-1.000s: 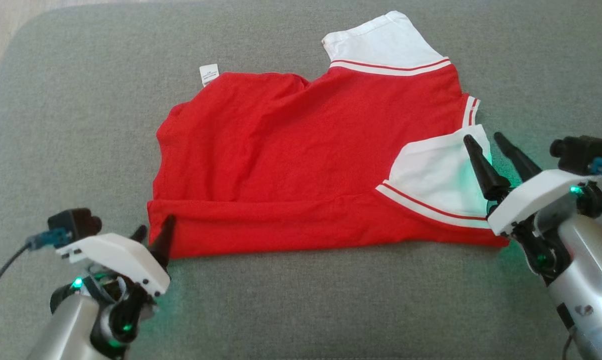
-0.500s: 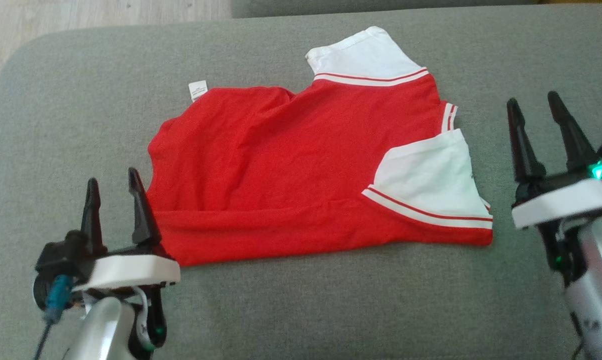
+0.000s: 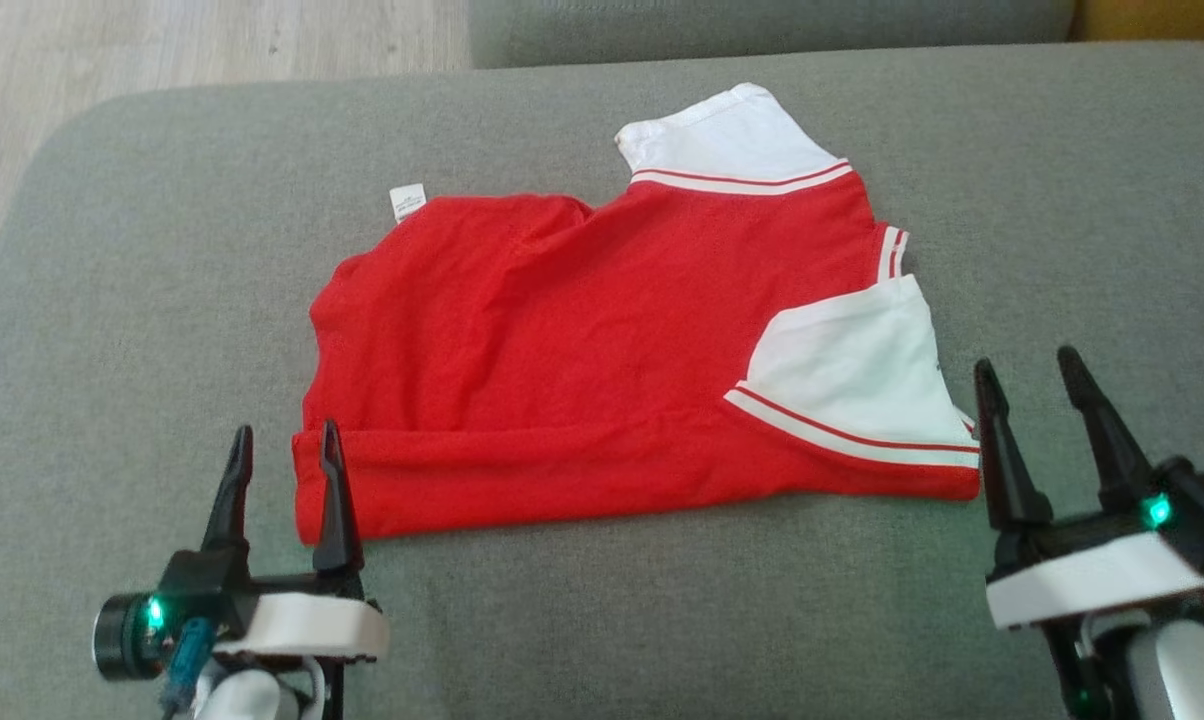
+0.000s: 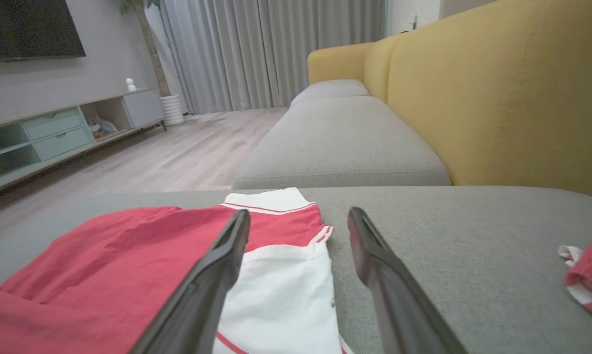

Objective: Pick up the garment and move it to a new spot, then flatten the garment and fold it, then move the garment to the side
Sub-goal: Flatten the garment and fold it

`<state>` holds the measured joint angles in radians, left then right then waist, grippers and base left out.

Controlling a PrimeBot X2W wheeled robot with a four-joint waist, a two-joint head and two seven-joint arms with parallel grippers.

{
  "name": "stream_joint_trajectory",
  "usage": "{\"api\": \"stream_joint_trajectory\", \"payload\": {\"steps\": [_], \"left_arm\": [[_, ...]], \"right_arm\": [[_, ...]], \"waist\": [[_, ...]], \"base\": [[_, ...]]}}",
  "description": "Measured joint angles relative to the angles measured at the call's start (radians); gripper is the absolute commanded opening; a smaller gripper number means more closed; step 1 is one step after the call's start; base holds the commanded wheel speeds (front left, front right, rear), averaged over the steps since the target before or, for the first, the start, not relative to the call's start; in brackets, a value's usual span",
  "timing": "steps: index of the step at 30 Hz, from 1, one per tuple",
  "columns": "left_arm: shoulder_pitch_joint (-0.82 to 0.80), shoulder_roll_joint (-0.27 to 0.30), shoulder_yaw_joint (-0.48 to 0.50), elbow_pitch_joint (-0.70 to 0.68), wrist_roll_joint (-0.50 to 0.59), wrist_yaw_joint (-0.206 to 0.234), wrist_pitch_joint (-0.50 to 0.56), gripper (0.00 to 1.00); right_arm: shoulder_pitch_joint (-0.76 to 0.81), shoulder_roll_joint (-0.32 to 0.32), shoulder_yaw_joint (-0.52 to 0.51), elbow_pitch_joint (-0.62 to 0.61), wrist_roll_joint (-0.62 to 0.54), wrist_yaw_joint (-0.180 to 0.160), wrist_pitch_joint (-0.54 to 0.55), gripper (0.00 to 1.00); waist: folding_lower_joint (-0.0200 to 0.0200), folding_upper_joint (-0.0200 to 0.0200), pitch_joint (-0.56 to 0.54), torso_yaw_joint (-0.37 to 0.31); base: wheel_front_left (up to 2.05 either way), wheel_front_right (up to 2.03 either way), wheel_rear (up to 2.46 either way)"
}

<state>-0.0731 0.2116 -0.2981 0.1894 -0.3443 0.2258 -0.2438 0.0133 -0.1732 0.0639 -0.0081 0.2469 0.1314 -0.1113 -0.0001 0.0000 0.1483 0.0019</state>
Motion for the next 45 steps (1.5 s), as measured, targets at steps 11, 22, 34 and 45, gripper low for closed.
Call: {"api": "stream_joint_trajectory", "payload": {"steps": [11,22,34,45], "left_arm": [[0.010,0.008,0.002,0.003,-0.037,-0.006,0.042,1.00],[0.009,0.000,-0.001,0.126,-0.133,-0.054,0.167,1.00],[-0.060,-0.005,-0.007,0.217,-0.230,-0.117,0.322,1.00],[-0.050,0.003,-0.012,0.096,-0.283,-0.136,0.421,0.00]], "right_arm": [[0.063,0.044,-0.023,-0.077,-0.002,0.000,0.050,1.00],[0.057,0.030,-0.037,0.100,0.035,0.000,0.097,1.00],[-0.127,-0.035,0.101,0.412,0.165,0.000,0.178,1.00],[-0.194,-0.073,0.164,0.434,0.256,0.000,0.250,0.00]], "waist": [[0.0000,0.0000,-0.016,-0.009],[0.0001,0.0000,0.018,-0.009],[0.0001,0.0000,0.056,-0.012],[0.0001,0.0000,0.062,0.005]], "base": [[0.00,0.00,0.00],[0.00,0.00,0.00],[0.00,0.00,0.00],[0.00,0.00,0.00]]}}
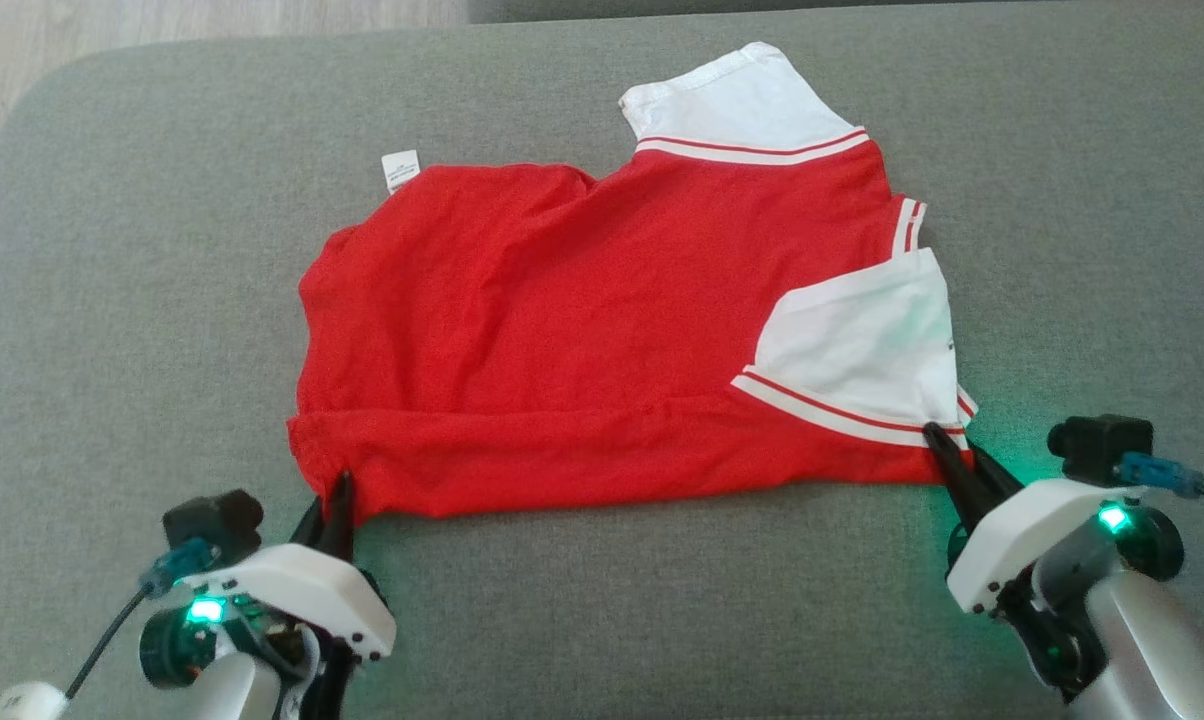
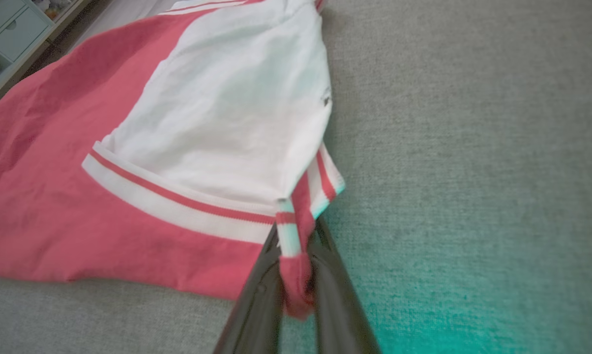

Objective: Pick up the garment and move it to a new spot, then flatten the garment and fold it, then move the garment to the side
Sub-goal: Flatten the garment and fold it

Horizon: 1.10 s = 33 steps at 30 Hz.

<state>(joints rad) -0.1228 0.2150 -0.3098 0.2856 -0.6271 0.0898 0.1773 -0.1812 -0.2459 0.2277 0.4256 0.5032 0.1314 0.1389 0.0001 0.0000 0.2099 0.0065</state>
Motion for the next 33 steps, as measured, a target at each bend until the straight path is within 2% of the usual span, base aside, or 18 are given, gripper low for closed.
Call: {"api": "stream_joint_trajectory", "payload": {"steps": [6,11,15,17,21,22,23,24,25,29,33], "left_arm": [[0.042,0.027,0.012,-0.148,0.018,0.045,-0.011,0.00],[0.107,0.056,0.029,-0.275,0.021,0.097,0.026,0.00],[0.201,0.064,0.047,-0.328,0.000,0.132,0.063,0.00],[0.270,0.065,0.057,-0.333,-0.029,0.145,0.082,0.00],[0.337,0.059,0.078,-0.302,-0.071,0.156,0.085,0.00],[0.346,0.054,0.080,-0.285,-0.080,0.155,0.078,0.99],[0.350,0.048,0.080,-0.266,-0.082,0.154,0.066,1.00],[0.351,0.041,0.080,-0.247,-0.083,0.146,0.052,1.00],[0.350,0.034,0.080,-0.229,-0.083,0.146,0.039,1.00],[0.348,0.031,0.077,-0.173,-0.032,0.140,-0.040,1.00],[0.321,0.033,0.070,-0.174,0.053,0.158,-0.149,1.00]], "right_arm": [[0.046,-0.011,-0.033,-0.084,0.000,0.000,0.032,0.00],[0.169,-0.003,-0.102,-0.225,-0.005,0.000,0.089,0.00],[0.294,0.041,-0.152,-0.323,-0.025,0.000,0.149,0.00],[0.379,0.084,-0.176,-0.362,-0.034,0.000,0.189,0.00],[0.444,0.122,-0.175,-0.367,-0.042,0.000,0.221,0.00],[0.444,0.127,-0.173,-0.354,-0.043,0.000,0.229,0.00],[0.442,0.129,-0.173,-0.342,-0.044,0.000,0.228,0.76],[0.439,0.132,-0.174,-0.331,-0.042,0.000,0.221,0.76],[0.436,0.134,-0.173,-0.318,-0.043,0.000,0.215,1.00],[0.430,0.134,-0.182,-0.292,-0.067,0.000,0.138,1.00],[0.388,0.130,-0.197,-0.333,-0.120,0.000,0.041,1.00]], "waist": [[0.0000,0.0000,-0.012,0.007],[0.0000,0.0000,-0.031,0.010],[0.0000,0.0000,-0.051,0.004],[-0.0001,0.0000,-0.066,-0.003],[-0.0001,0.0000,-0.084,-0.018],[-0.0001,0.0000,-0.089,-0.021],[-0.0001,0.0000,-0.093,-0.023],[-0.0001,0.0000,-0.097,-0.024],[-0.0001,0.0000,-0.101,-0.024],[-0.0001,0.0000,-0.116,-0.022],[-0.0001,0.0000,-0.125,-0.020]], "base": [[0.00,0.00,0.00],[0.00,0.00,0.00],[0.00,0.00,0.00],[0.00,0.00,0.00],[0.00,0.00,0.00],[0.00,0.00,0.00],[0.00,0.00,0.00],[0.00,0.00,0.00],[0.00,0.00,0.00],[0.00,0.00,0.00],[0.00,0.00,0.00]]}}
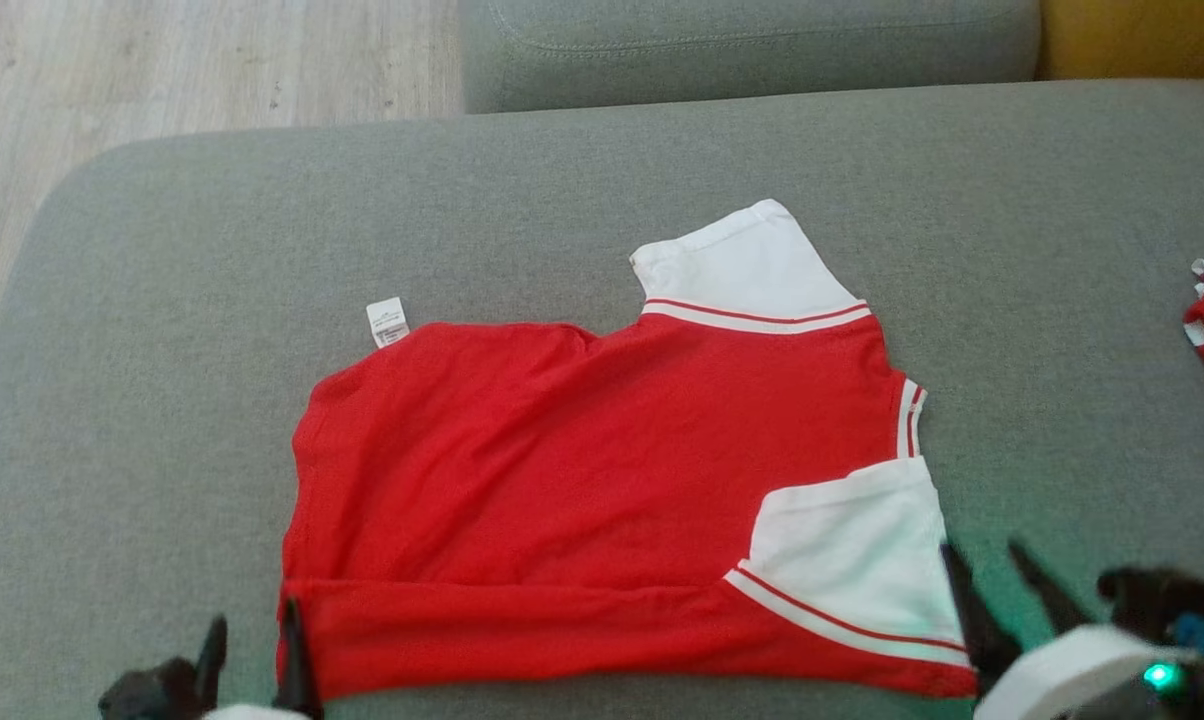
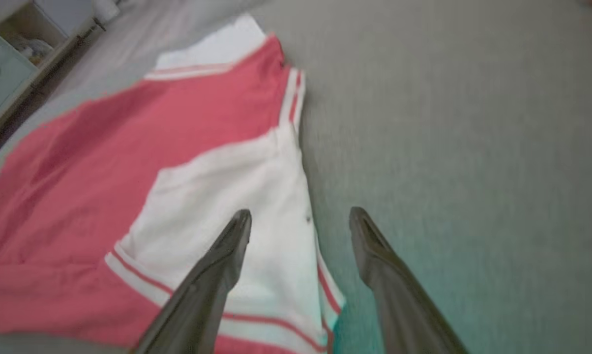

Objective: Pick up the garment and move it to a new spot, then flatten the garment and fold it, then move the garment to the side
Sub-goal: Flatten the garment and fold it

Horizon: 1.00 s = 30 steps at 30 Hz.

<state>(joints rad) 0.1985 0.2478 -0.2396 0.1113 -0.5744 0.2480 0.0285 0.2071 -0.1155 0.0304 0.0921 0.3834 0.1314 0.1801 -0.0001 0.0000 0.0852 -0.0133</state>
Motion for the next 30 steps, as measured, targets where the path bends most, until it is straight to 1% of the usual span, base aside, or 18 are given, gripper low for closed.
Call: {"api": "stream_joint_trajectory", "payload": {"steps": [3,7,10,13,16,18,23,26,29,30], "left_arm": [[-0.039,0.007,-0.016,-0.031,0.067,0.018,-0.065,1.00],[-0.105,0.023,-0.030,-0.094,0.134,0.040,-0.096,1.00],[-0.154,0.031,-0.054,-0.137,0.177,0.051,-0.091,1.00],[-0.182,0.038,-0.067,-0.160,0.201,0.061,-0.063,1.00],[-0.188,0.049,-0.079,-0.175,0.207,0.062,-0.038,1.00],[-0.191,0.050,-0.081,-0.179,0.207,0.069,-0.023,1.00],[-0.204,0.052,-0.082,-0.168,0.204,0.067,-0.002,1.00],[-0.262,0.054,-0.082,-0.142,0.189,0.046,0.022,1.00],[-0.381,0.057,-0.081,-0.102,0.175,0.014,0.055,1.00],[-0.381,0.057,-0.081,-0.102,0.175,0.014,0.055,1.00]], "right_arm": [[-0.049,-0.014,-0.004,-0.069,-0.038,0.000,-0.066,1.00],[-0.104,-0.031,-0.005,-0.172,-0.070,0.000,-0.102,1.00],[-0.129,-0.032,-0.005,-0.239,-0.088,0.000,-0.101,1.00],[-0.143,-0.037,-0.008,-0.284,-0.103,0.000,-0.099,1.00],[-0.144,-0.036,-0.008,-0.311,-0.103,0.000,-0.090,1.00],[-0.144,-0.034,-0.009,-0.319,-0.103,0.000,-0.082,1.00],[-0.144,-0.024,-0.014,-0.329,-0.103,0.000,-0.073,1.00],[-0.151,-0.024,-0.020,-0.335,-0.103,0.000,-0.071,1.00],[-0.176,-0.024,-0.022,-0.343,-0.101,0.000,-0.071,1.00],[-0.176,-0.024,-0.022,-0.343,-0.101,0.000,-0.071,1.00]], "waist": [[0.0000,0.0000,-0.001,-0.003],[0.0000,0.0000,0.002,-0.008],[0.0000,0.0000,0.004,-0.010],[0.0000,0.0000,0.004,-0.012],[0.0000,0.0000,0.007,-0.014],[0.0000,0.0000,0.012,-0.015],[0.0000,0.0000,0.034,-0.016],[0.0000,0.0000,0.055,-0.016],[0.0001,0.0000,0.085,-0.018],[0.0001,0.0000,0.085,-0.018]], "base": [[0.00,0.00,0.00],[0.00,0.00,0.00],[0.00,0.00,0.00],[0.00,0.00,0.00],[0.00,0.00,0.00],[0.00,0.00,0.00],[0.00,0.00,0.00],[0.00,0.00,0.00],[0.00,0.00,0.00],[0.00,0.00,0.00]]}}
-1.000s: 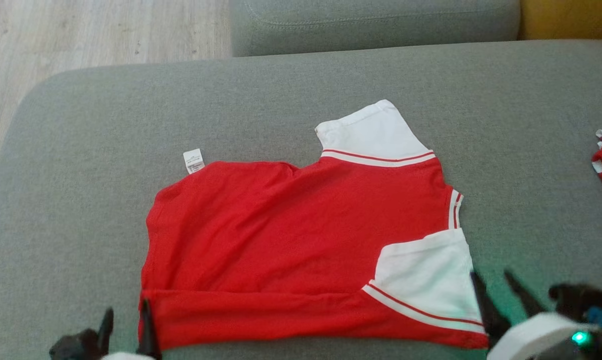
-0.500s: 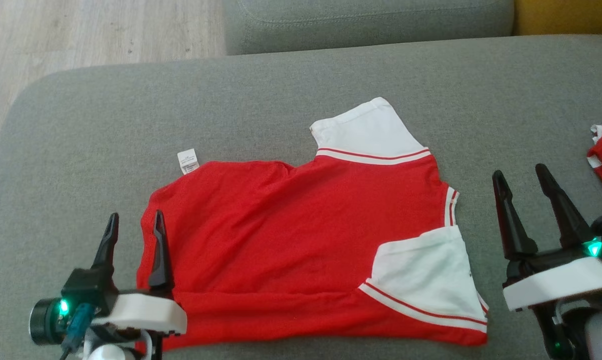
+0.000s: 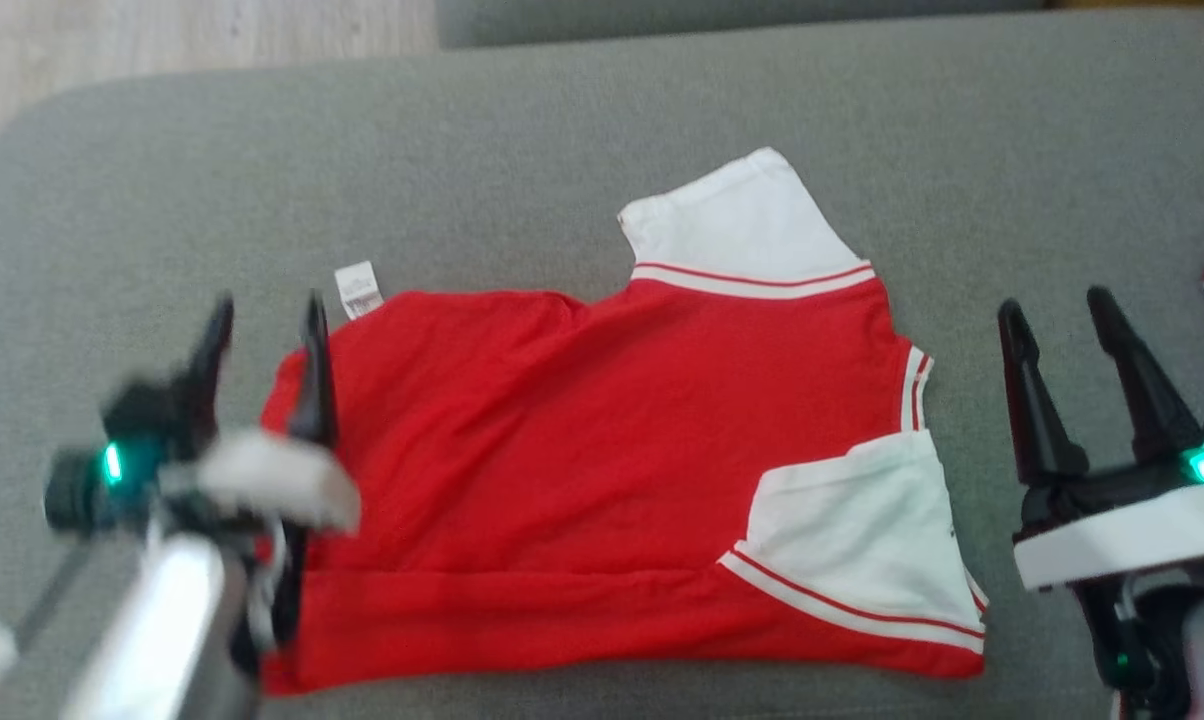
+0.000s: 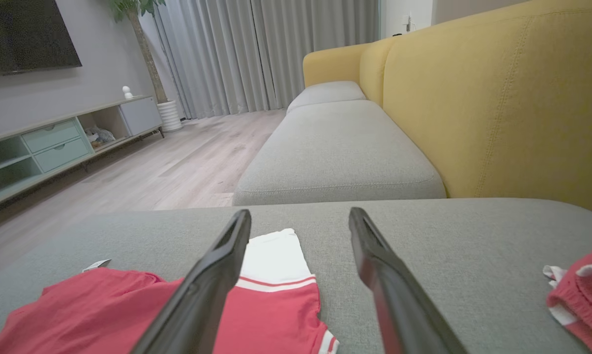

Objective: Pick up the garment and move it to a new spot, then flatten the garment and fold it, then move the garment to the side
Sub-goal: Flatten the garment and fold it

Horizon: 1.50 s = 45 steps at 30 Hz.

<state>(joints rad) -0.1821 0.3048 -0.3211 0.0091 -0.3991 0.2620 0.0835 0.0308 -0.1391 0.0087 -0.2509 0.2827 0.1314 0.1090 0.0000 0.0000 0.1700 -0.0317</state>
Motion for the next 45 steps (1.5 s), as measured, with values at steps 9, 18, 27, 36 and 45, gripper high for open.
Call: {"api": "stream_joint_trajectory", "payload": {"steps": [9,18,27,36,45], "left_arm": [[-0.291,0.021,-0.038,0.337,-0.043,-0.126,0.179,1.00],[-0.352,0.018,-0.073,0.554,-0.062,-0.184,0.259,1.00],[-0.404,0.015,-0.115,0.602,-0.095,-0.236,0.441,1.00],[-0.376,0.015,-0.131,0.572,-0.092,-0.205,0.422,0.00],[-0.365,-0.001,-0.111,0.520,-0.093,-0.165,0.332,0.00]], "right_arm": [[-0.048,0.000,0.027,0.013,0.029,0.000,0.000,1.00],[-0.063,0.002,0.030,0.057,0.055,0.000,-0.003,1.00],[-0.063,0.004,0.027,0.078,0.069,0.000,0.001,1.00],[-0.070,-0.002,0.014,0.116,0.088,0.000,0.010,1.00],[-0.315,-0.125,0.043,0.363,0.116,0.000,-0.037,1.00]], "waist": [[0.0003,0.0000,0.089,-0.028],[0.0000,0.0000,0.115,-0.049],[-0.0001,0.0000,0.090,-0.042],[-0.0001,0.0000,0.074,-0.037],[0.0000,0.0000,0.089,-0.007]], "base": [[0.00,0.00,0.00],[0.00,0.00,0.00],[0.00,0.00,0.00],[0.00,0.00,0.00],[0.00,0.00,0.00]]}}
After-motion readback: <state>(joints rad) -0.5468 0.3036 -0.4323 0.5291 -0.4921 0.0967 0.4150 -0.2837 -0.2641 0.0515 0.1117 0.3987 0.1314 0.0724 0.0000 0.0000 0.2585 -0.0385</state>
